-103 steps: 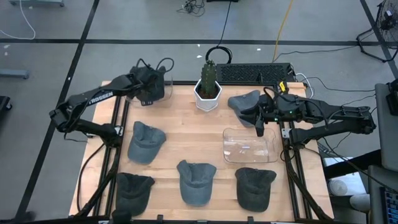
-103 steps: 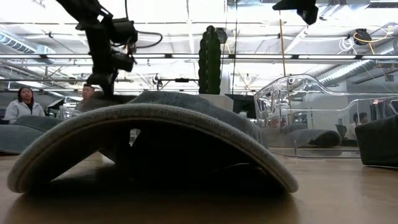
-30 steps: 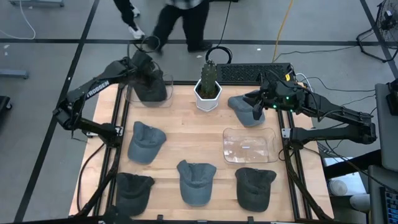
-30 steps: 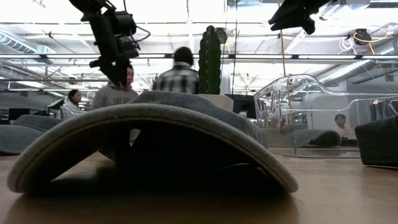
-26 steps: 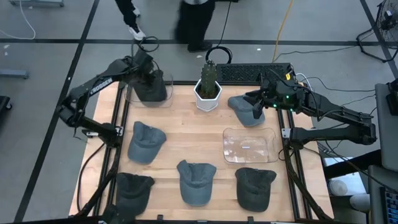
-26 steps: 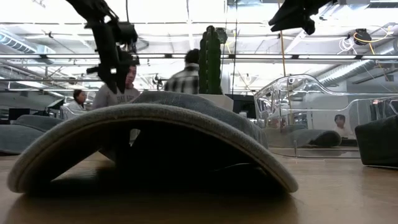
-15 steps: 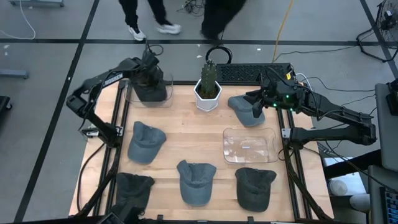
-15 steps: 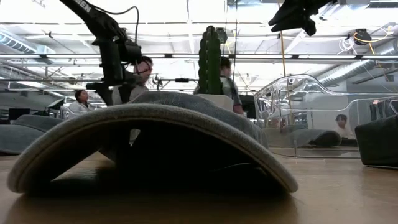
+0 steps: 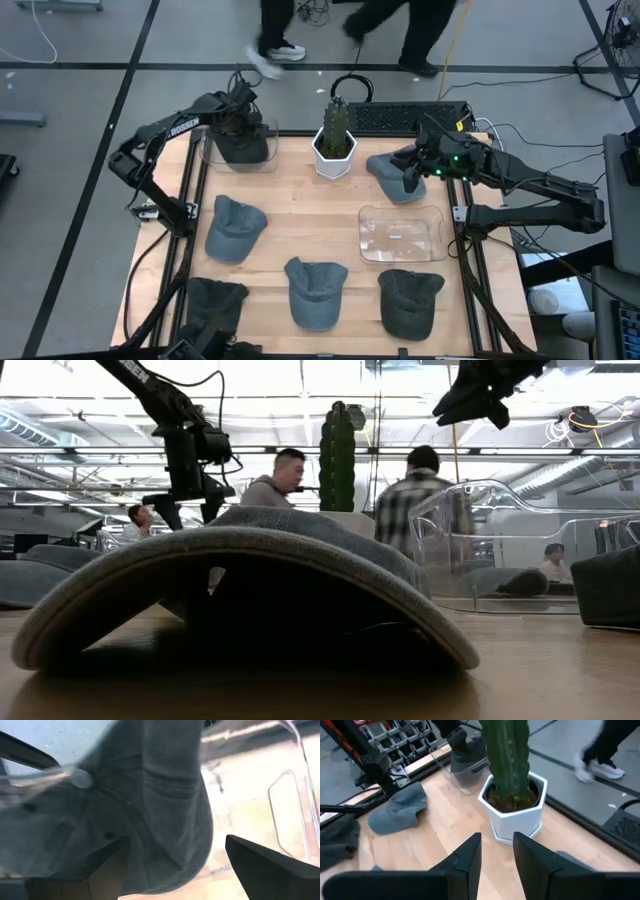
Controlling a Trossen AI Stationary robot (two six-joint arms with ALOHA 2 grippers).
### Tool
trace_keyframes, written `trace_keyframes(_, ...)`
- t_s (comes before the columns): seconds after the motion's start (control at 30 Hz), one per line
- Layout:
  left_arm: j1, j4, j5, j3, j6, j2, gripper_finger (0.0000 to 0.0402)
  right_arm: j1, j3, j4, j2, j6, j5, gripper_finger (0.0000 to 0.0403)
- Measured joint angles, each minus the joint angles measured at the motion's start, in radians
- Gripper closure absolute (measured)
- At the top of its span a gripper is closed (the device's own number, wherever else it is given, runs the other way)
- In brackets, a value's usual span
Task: Pick & Place hat
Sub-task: Put the middle top black cap into the top transparent bin
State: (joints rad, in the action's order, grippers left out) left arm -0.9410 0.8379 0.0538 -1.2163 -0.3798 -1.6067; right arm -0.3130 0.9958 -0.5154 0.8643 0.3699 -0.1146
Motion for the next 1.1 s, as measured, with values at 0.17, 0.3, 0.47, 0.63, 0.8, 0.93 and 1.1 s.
trace_keyframes(0.17, 0.015, -0.006, 0.015, 0.001, -0.001, -0.062, 0.0102, 0.001, -0.037, 0.047, 0.0, 0.052, 0.075, 0.0298)
trace_keyframes(0.3, 0.031, -0.03, 0.017, 0.001, 0.011, -0.081, 0.0135, 0.001, -0.043, 0.047, 0.0, 0.072, 0.092, 0.0298)
trace_keyframes(0.47, 0.046, -0.028, 0.057, 0.001, 0.092, -0.079, 0.0195, 0.001, -0.043, 0.048, -0.003, 0.082, 0.092, 0.0298)
trace_keyframes(0.63, 0.045, -0.002, 0.086, 0.001, 0.176, -0.079, 0.0274, 0.001, -0.043, 0.048, -0.003, 0.074, 0.092, 0.0298)
trace_keyframes(0.8, 0.045, 0.045, 0.086, 0.001, 0.317, -0.074, 0.0357, 0.001, -0.043, 0.047, -0.003, 0.069, 0.092, 0.0298)
trace_keyframes(0.93, 0.05, 0.091, 0.07, 0.001, 0.435, -0.074, 0.0391, 0.001, -0.043, 0.047, -0.004, 0.068, 0.093, 0.0298)
trace_keyframes(1.1, 0.074, 0.147, 0.103, 0.001, 0.494, -0.074, 0.0369, 0.001, -0.043, 0.047, -0.004, 0.067, 0.093, 0.0298)
